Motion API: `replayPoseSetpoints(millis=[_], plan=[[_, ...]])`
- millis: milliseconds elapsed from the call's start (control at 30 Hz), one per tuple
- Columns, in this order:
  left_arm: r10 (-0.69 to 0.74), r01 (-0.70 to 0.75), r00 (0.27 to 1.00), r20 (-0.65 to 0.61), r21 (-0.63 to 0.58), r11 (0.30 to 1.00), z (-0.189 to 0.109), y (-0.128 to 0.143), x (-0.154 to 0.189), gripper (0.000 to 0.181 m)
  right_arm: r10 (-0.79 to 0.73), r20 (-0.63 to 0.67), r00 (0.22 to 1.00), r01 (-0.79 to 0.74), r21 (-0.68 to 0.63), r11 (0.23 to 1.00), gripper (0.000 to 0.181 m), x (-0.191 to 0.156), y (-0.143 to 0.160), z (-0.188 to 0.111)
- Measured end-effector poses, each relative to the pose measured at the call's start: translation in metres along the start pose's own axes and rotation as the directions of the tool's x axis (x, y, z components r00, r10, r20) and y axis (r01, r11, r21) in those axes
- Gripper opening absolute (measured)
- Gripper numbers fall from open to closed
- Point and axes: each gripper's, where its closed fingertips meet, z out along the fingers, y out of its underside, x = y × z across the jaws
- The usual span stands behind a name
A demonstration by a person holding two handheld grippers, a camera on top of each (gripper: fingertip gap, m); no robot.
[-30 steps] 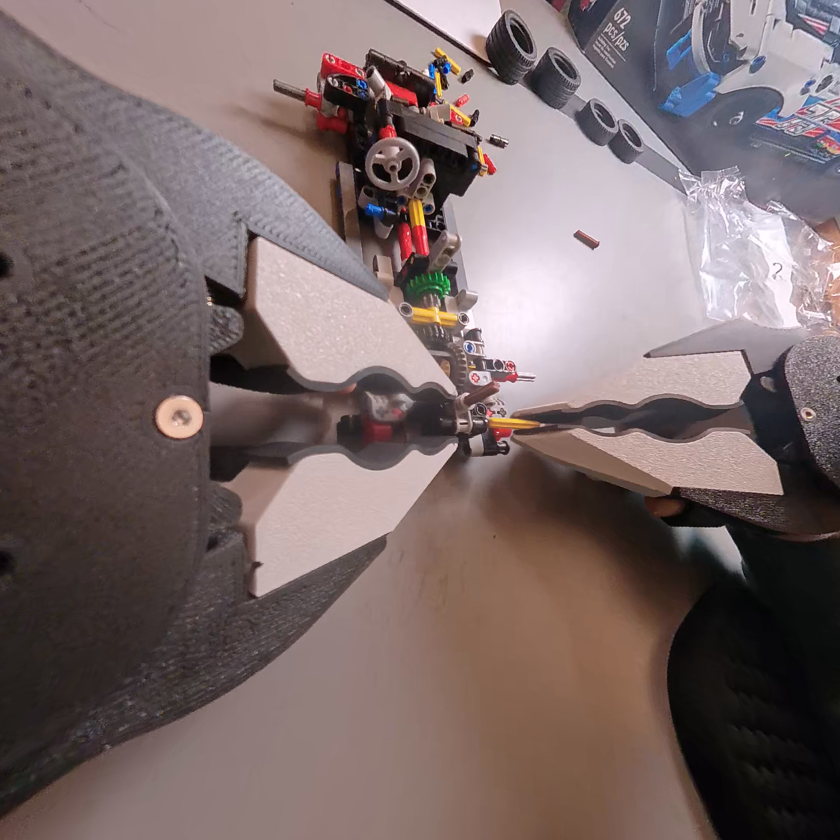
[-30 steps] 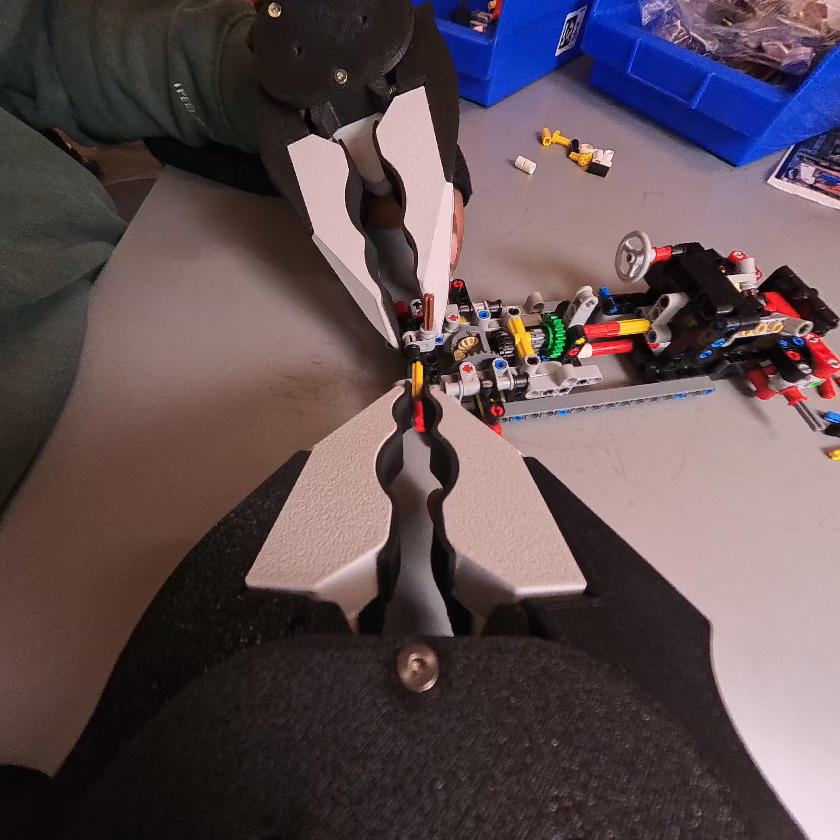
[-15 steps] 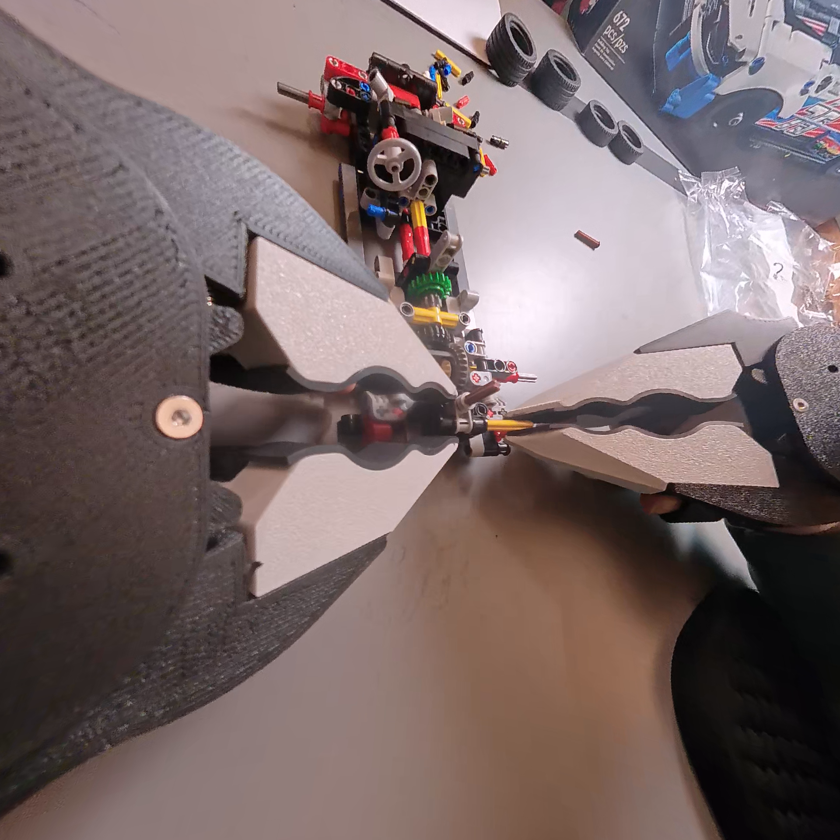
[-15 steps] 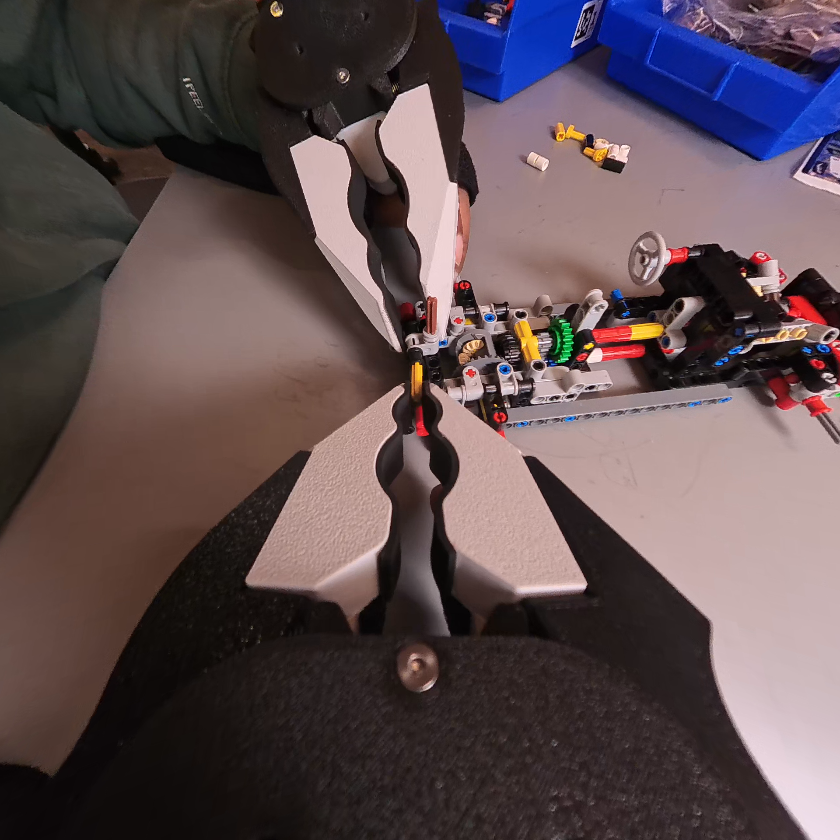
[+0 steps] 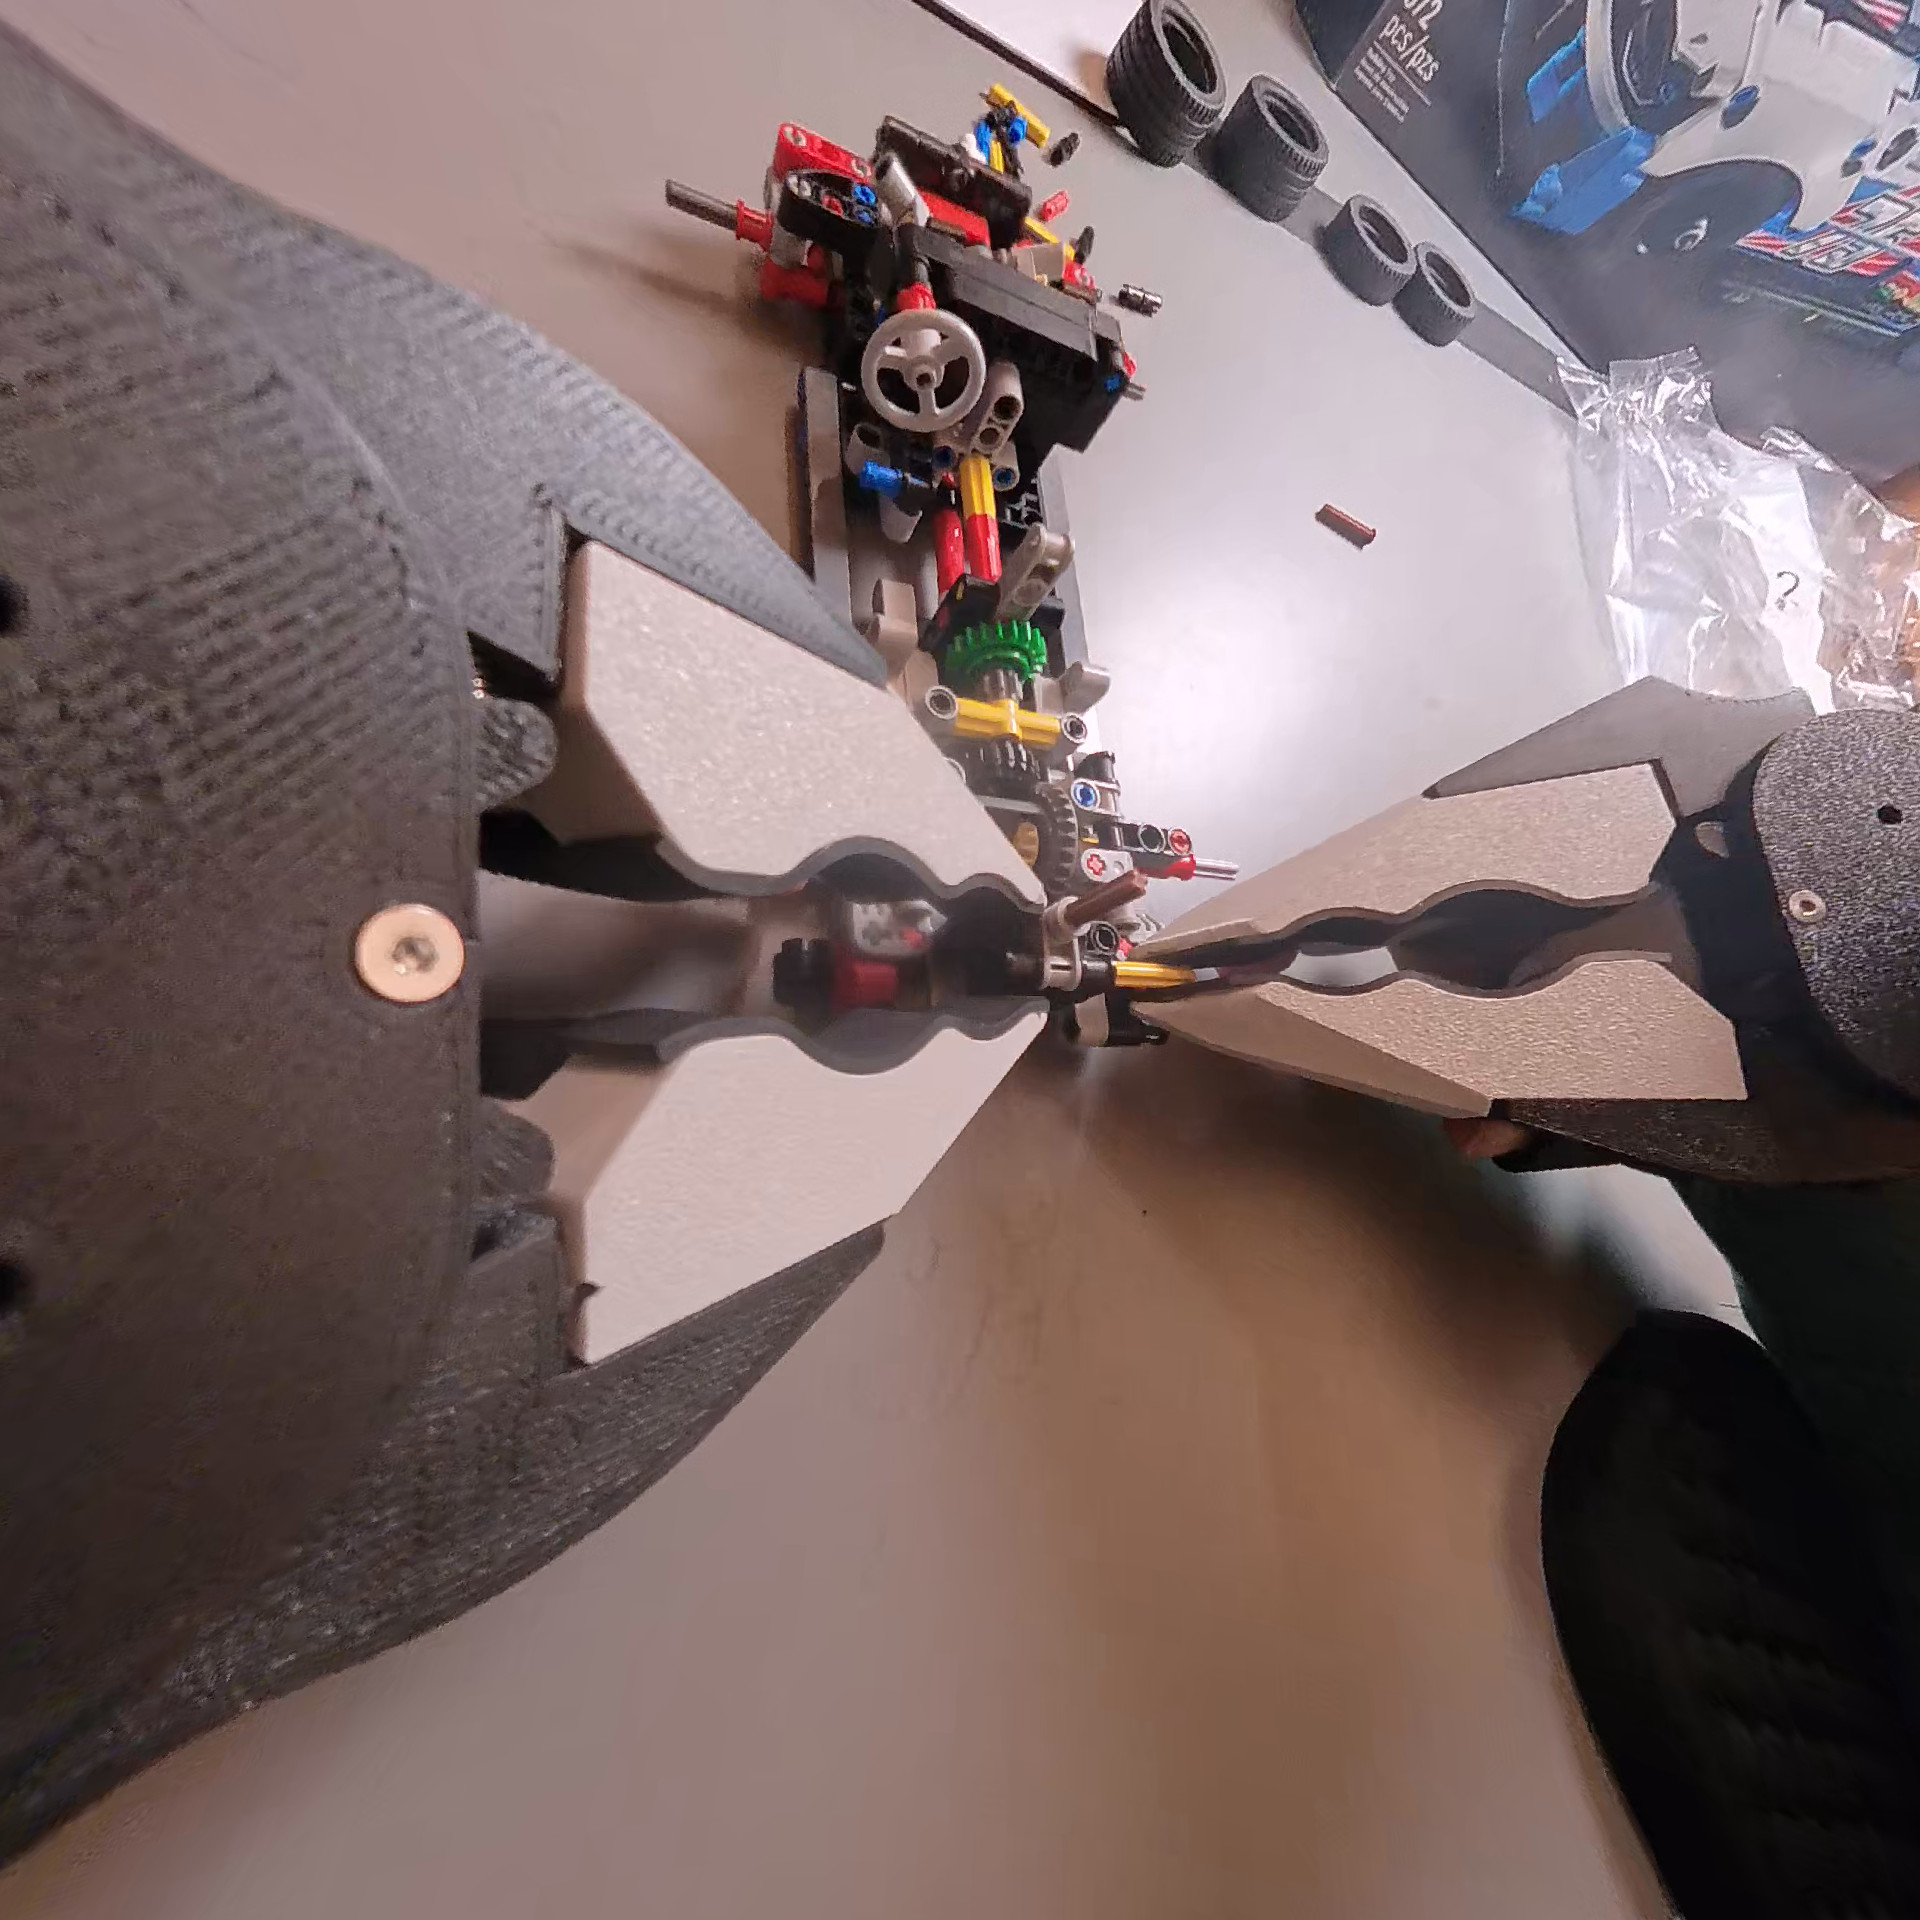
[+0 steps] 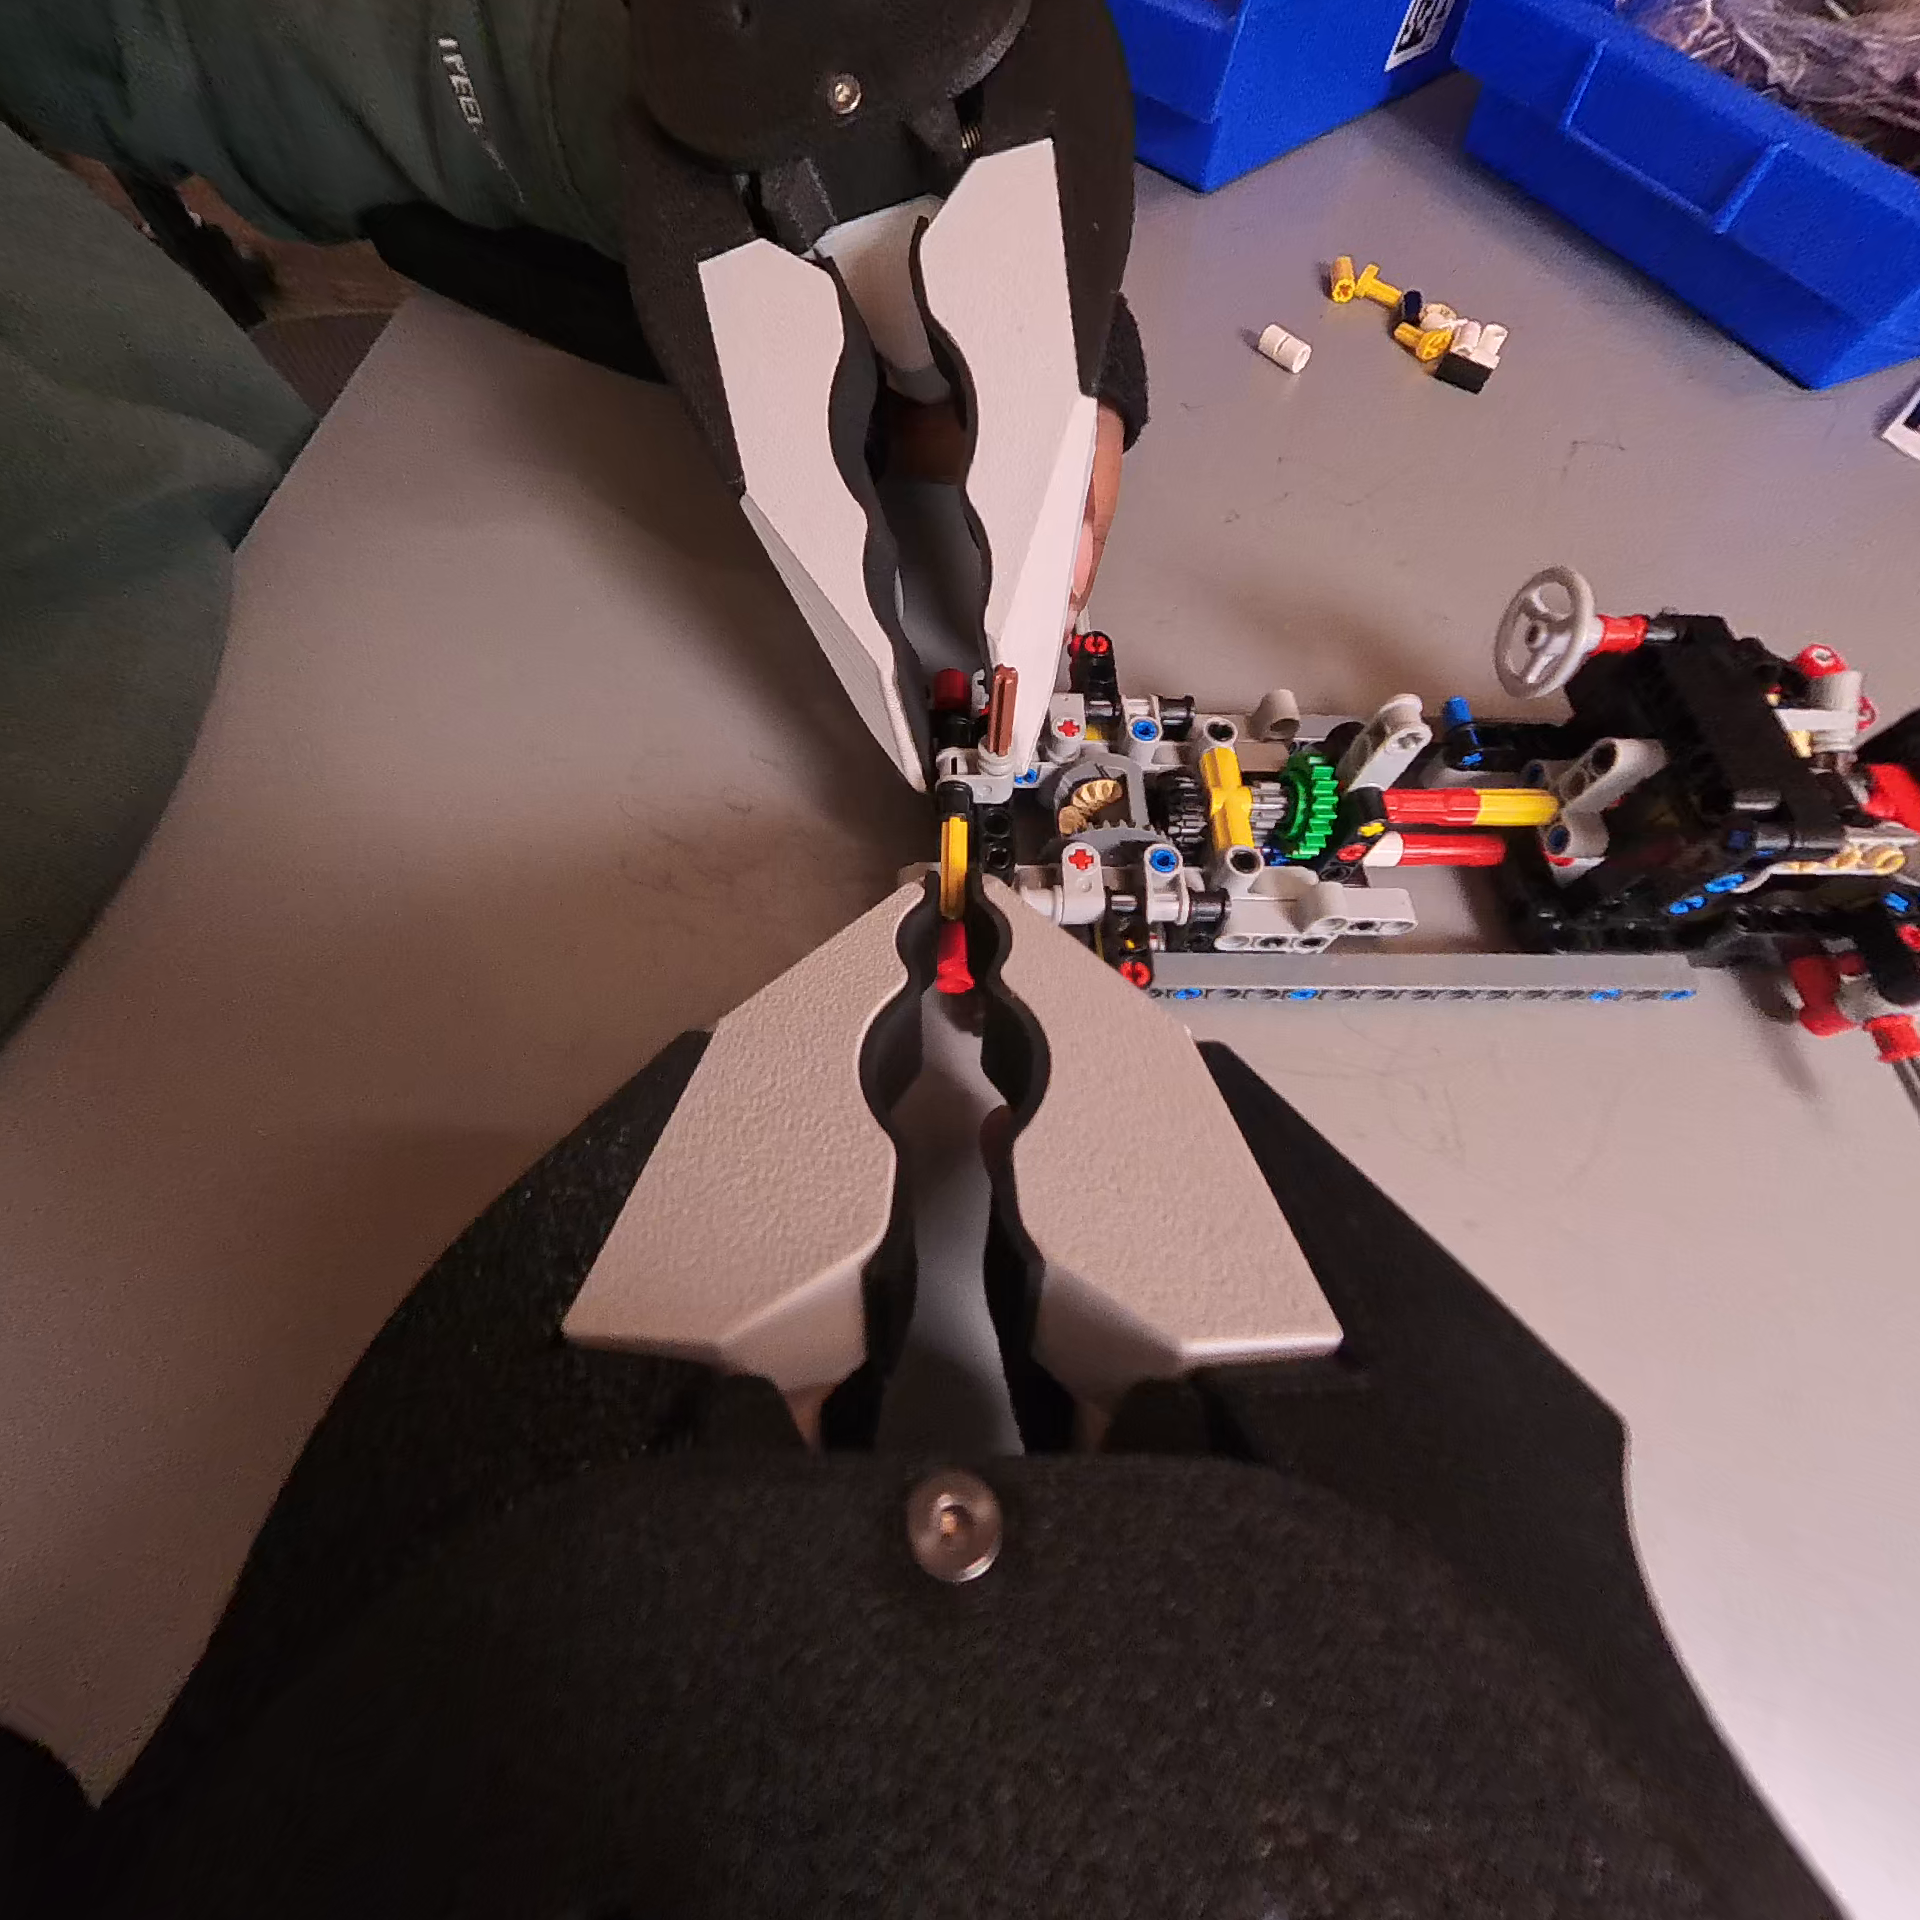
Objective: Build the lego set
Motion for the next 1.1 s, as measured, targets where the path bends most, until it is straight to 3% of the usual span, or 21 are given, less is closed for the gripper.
replayPoseSetpoints(millis=[500, 633, 1100], plan=[[0.012, -0.011, 1.000, 0.017, -0.021, 1.000, 0.000, 0.001, -0.002, 0.011, 0.010, -0.087, 0.996, -0.012, -0.023, 1.000, 0.001, 0.000, -0.002, 0.003], [0.032, -0.031, 0.999, 0.027, -0.044, 0.999, -0.007, 0.006, -0.004, 0.018, 0.028, -0.097, 0.995, -0.028, -0.007, 1.000, 0.001, 0.000, -0.002, 0.002], [-0.031, 0.031, 0.999, -0.020, -0.001, 1.000, -0.004, 0.002, 0.001, 0.005, 0.008, -0.112, 0.994, -0.009, -0.009, 1.000, 0.001, 0.000, 0.002, -0.003]])
